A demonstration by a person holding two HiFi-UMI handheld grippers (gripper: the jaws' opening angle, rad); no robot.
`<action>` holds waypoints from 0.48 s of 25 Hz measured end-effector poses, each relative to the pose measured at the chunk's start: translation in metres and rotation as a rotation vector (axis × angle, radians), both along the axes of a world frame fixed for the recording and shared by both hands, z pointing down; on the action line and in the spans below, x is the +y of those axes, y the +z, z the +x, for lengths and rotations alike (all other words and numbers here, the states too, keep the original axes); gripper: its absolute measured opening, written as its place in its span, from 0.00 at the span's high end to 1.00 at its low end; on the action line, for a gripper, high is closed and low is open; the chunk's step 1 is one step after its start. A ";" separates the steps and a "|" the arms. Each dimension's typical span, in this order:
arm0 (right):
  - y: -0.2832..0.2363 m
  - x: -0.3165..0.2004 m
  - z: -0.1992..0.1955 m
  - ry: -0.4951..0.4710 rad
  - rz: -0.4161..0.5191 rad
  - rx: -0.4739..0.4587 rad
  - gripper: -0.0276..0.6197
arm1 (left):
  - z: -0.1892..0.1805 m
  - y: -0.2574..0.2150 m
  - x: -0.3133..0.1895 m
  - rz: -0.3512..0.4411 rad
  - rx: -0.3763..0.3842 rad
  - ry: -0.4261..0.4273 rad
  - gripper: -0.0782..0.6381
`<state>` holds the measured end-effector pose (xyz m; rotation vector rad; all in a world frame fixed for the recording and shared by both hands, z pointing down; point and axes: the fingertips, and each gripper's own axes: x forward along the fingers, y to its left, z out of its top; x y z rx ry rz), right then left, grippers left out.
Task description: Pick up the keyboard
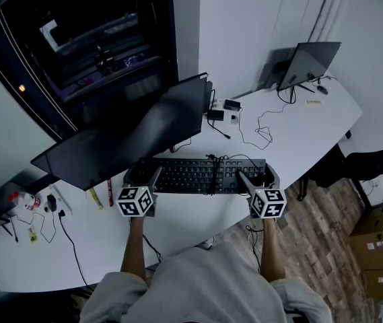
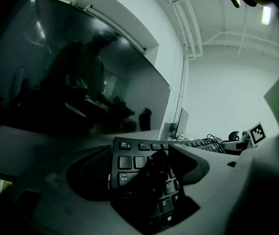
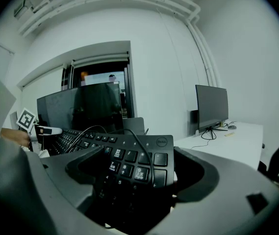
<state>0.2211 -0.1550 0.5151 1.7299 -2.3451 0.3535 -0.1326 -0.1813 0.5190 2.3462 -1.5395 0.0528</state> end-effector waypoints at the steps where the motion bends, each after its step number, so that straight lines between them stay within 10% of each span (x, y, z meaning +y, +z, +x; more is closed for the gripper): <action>1: 0.000 0.000 0.000 0.001 -0.001 0.002 0.28 | 0.000 0.001 0.000 -0.001 0.000 0.001 0.42; 12: 0.005 0.005 0.001 0.014 -0.008 0.010 0.28 | 0.001 0.008 -0.001 -0.009 0.007 0.010 0.42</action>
